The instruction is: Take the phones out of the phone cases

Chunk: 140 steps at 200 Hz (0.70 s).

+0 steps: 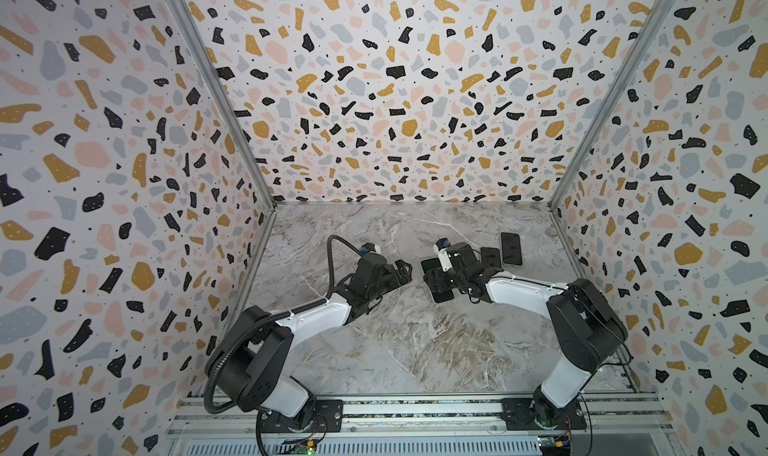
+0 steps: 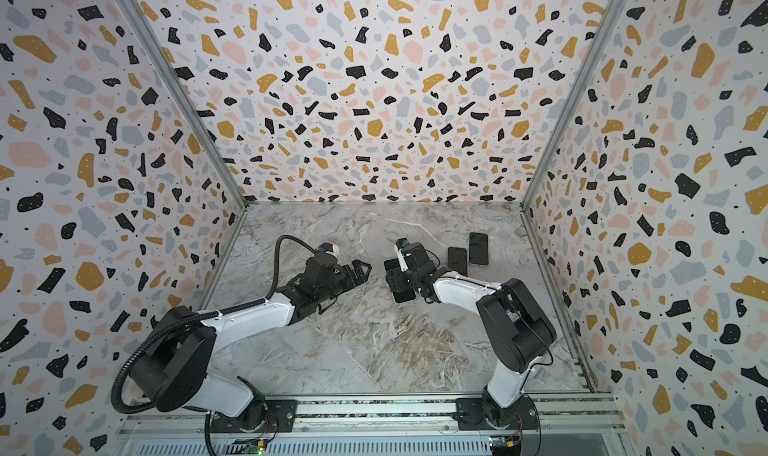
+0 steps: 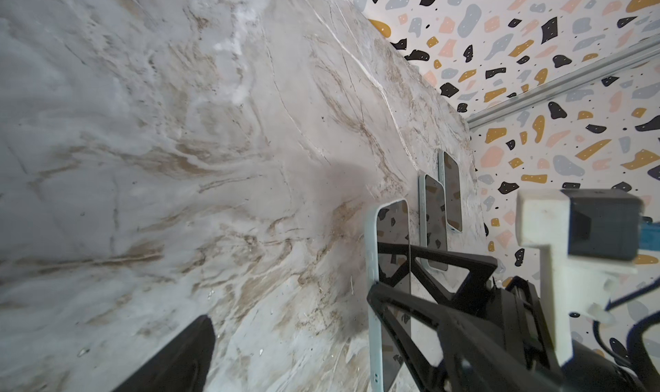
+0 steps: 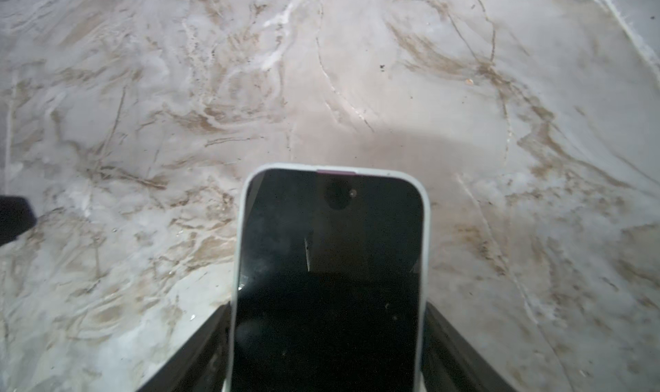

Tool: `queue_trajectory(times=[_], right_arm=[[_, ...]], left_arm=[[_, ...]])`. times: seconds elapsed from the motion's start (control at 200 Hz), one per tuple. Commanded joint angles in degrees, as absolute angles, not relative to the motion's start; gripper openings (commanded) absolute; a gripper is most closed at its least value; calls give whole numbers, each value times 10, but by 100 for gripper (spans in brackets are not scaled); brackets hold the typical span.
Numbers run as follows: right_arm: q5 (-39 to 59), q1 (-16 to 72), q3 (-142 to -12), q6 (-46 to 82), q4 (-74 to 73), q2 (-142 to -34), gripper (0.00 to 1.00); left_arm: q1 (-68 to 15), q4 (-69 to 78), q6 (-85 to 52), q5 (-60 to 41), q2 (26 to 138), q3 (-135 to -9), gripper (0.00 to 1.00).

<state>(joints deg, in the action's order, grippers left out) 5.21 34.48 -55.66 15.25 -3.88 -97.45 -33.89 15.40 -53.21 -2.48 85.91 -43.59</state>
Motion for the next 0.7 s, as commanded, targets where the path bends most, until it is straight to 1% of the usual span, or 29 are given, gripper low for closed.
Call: queue_trajectory(times=[0.0,0.09,0.25,0.516,0.696], right_arm=[[98,349,-552,128,-68,-938,35],[118,350,-547,127,-69,-931,34],[154,357,-547,119,-68,-921,33],[176,367,-548,119,-65,-909,33],[183,376,-541,118,-68,-901,33]], left_arm=[[-332,213,-542,-54,865,-450,100],[-328,221,-544,-65,871,-448,100],[-324,249,-555,-87,882,-440,96],[-323,274,-571,-96,901,-434,90],[-323,302,-584,-110,910,-429,82]])
